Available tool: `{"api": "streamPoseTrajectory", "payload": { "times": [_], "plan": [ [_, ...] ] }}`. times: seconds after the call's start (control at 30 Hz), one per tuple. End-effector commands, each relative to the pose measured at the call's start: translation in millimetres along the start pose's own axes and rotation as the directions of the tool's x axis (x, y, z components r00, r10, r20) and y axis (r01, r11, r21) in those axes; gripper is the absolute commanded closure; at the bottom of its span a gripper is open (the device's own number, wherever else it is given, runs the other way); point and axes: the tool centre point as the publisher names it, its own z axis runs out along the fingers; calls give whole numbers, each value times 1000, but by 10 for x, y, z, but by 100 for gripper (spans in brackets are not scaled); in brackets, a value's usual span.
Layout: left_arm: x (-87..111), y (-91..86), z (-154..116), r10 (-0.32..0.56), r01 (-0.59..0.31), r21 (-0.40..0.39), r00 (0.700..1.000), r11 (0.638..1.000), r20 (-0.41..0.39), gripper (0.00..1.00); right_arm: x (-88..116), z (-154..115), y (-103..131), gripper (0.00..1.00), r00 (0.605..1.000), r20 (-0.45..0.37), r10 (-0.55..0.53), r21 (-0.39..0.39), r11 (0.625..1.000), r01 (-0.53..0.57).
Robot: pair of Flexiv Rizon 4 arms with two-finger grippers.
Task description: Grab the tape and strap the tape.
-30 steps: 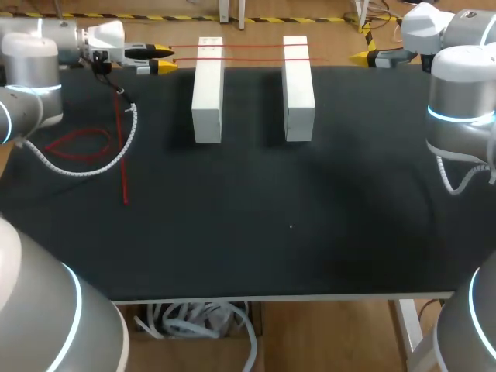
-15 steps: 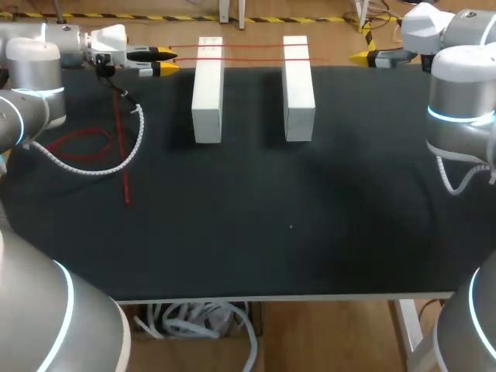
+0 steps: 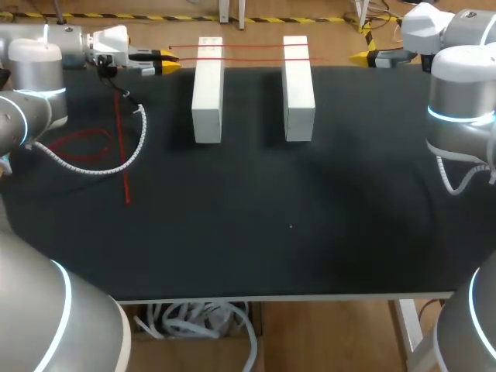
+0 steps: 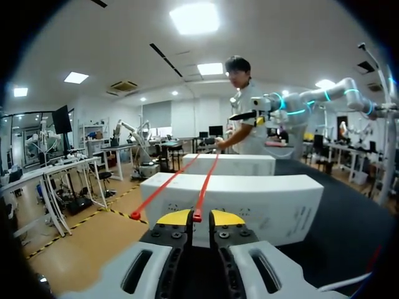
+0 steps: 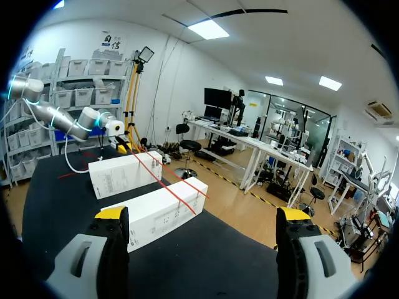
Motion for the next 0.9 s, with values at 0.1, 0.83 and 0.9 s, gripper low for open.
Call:
{"api": "streamPoseTrajectory", "payload": {
  "times": [0.1,0.83,0.9],
  "plan": [
    [-38,24,-24,0,0,8,998,1000,-65,100,3,-10,-3,0,1000,0,0,-1,1000,0],
    [190,-363,-11,25,-22,54,998,998,-54,100,3,-10,-3,0,1000,0,0,-1,1000,0],
    [253,-443,-11,23,-20,56,999,998,-44,100,3,-10,-3,0,1000,0,0,-1,1000,0]
  ]
}}
